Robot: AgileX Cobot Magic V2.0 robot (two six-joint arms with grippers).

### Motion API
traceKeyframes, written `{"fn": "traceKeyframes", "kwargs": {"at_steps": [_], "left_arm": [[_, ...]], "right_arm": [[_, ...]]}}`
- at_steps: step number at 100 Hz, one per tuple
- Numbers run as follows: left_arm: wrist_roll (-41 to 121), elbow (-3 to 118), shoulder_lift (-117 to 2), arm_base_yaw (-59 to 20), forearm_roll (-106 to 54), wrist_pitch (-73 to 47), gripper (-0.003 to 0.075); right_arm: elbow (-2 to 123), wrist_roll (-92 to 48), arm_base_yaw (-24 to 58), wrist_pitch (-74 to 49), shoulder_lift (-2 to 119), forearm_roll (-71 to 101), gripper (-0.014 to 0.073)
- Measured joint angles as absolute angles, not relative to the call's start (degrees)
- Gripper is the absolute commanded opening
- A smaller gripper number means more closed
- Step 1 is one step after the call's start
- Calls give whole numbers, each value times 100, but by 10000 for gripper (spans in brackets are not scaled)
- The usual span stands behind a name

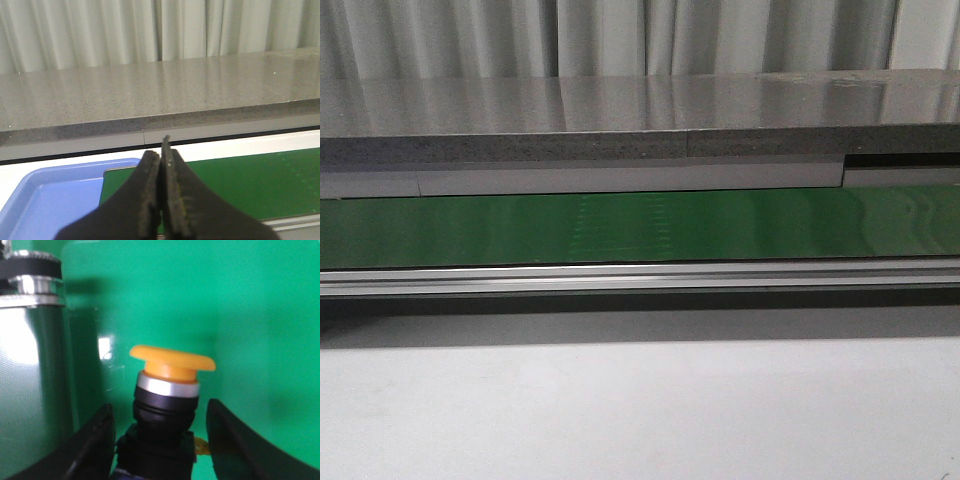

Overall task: Move button from left to right
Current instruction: 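Lift the button off the belt with the right gripper, then carry the button over the green tray and lower it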

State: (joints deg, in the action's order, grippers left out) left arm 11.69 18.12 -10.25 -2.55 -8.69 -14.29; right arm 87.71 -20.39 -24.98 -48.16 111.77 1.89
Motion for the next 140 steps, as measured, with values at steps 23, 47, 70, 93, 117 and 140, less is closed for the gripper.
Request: {"fn": "traceKeyframes", "kwargs": {"at_steps": [23,47,70,93,117,140], "left_arm": [[1169,1812,-1025,-255,-869,-1429,-20],[1169,1812,-1025,-255,-869,-1429,-20],[1169,1812,-1025,-255,-869,-1429,-20],[1169,1812,-1025,-255,-869,-1429,-20],[1169,1812,-1022,-255,-869,-1429,-20],[1169,1812,-1022,-255,-869,-1429,-20]], "right_arm": [[8771,-2495,-2498,-4816,11345,348,290],[8771,-2845,-2498,-4850,11498,394,290],[8771,-2937,-2498,-4910,11707,407,296],[8771,-2958,-2498,-4910,11719,407,437],[8771,-2967,-2498,-4910,11719,407,492],[8775,-2967,-2498,-4910,11719,407,491]]}}
